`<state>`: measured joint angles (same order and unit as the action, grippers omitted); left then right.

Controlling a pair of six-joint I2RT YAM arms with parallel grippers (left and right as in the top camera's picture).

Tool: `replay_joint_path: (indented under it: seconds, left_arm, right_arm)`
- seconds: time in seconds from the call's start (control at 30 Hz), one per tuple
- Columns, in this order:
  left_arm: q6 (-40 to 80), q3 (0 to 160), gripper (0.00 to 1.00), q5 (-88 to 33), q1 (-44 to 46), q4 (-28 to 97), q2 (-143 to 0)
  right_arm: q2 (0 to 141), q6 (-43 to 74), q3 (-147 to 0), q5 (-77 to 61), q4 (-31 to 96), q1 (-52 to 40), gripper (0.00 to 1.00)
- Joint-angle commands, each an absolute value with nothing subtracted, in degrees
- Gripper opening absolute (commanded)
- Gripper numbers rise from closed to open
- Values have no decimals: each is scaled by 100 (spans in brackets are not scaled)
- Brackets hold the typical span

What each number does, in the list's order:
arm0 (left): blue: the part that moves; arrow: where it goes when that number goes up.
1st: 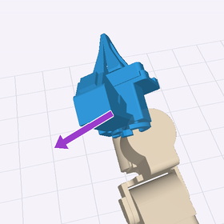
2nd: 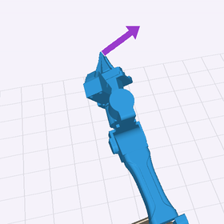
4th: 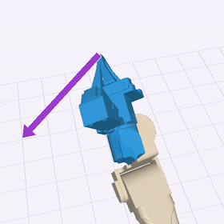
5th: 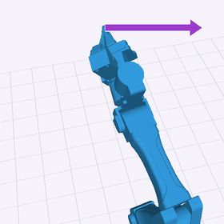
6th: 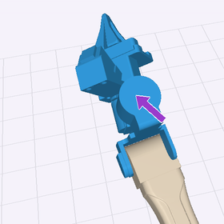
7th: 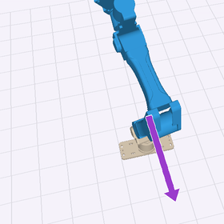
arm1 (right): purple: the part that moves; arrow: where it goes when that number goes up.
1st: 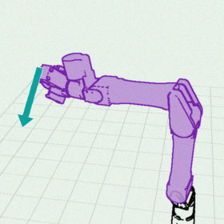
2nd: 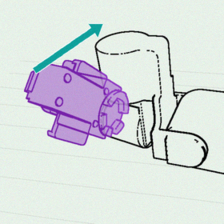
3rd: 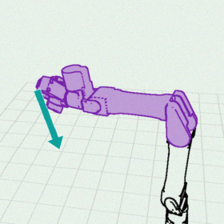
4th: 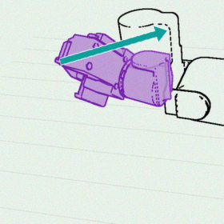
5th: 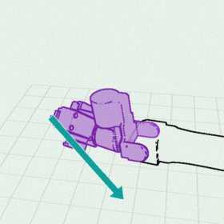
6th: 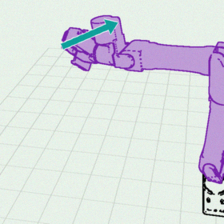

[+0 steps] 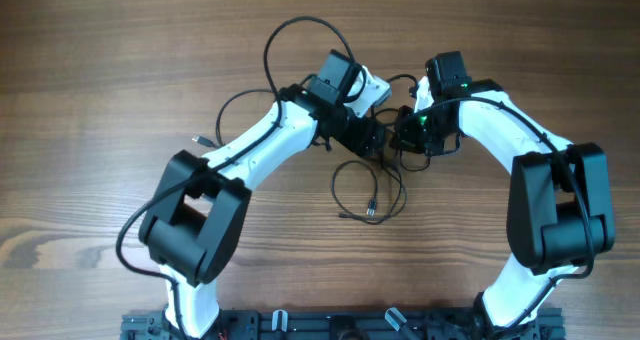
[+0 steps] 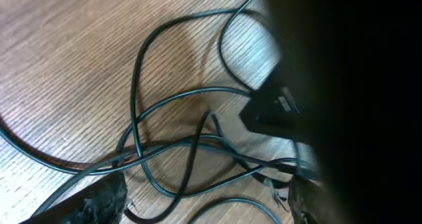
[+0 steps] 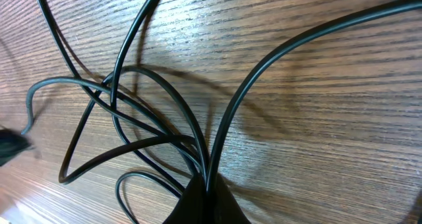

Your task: Untangle cables

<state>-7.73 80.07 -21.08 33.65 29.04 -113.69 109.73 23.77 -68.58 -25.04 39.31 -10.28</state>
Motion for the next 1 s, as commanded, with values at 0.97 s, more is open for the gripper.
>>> replay_joint_path:
  seconds: [0.97]
  left_arm:
    - [239, 7933, 65, -2318, 2928, 2639, -11799]
  right_arm:
    - [11118, 2102, -6812, -2746, 3857, -1028, 33]
